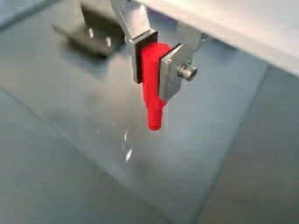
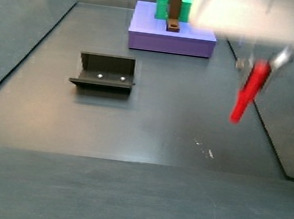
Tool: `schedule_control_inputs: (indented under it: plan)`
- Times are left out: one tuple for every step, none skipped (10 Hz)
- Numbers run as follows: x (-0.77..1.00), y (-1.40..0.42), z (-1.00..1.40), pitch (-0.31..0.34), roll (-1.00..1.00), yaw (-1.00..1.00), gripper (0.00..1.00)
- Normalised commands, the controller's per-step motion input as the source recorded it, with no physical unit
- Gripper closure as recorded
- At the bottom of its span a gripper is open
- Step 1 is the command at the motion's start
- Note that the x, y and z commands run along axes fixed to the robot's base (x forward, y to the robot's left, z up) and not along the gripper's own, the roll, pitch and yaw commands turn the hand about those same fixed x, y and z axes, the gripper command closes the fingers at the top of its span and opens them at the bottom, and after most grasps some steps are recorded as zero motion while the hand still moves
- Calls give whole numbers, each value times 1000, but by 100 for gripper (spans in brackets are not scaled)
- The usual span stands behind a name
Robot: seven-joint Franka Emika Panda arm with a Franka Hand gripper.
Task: Pick up the red object. Move up. Move to above the board. Insert the red object.
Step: Move to above the board.
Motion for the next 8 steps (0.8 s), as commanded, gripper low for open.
schedule_control_inputs:
  plan:
    - [-42,-3,1400,23,-42,6,100]
    - [-32,-4,1400,1,18,8,100]
    - [39,14,1400,47,14,6,100]
    - [41,2,623,79,11,1,100]
    - [35,0,351,85,12,0,100]
    - [383,-1400,131,124,-80,505,100]
    - [378,-1400,112,122,-22,450,100]
    - [380,-1400,111,109,14,370,100]
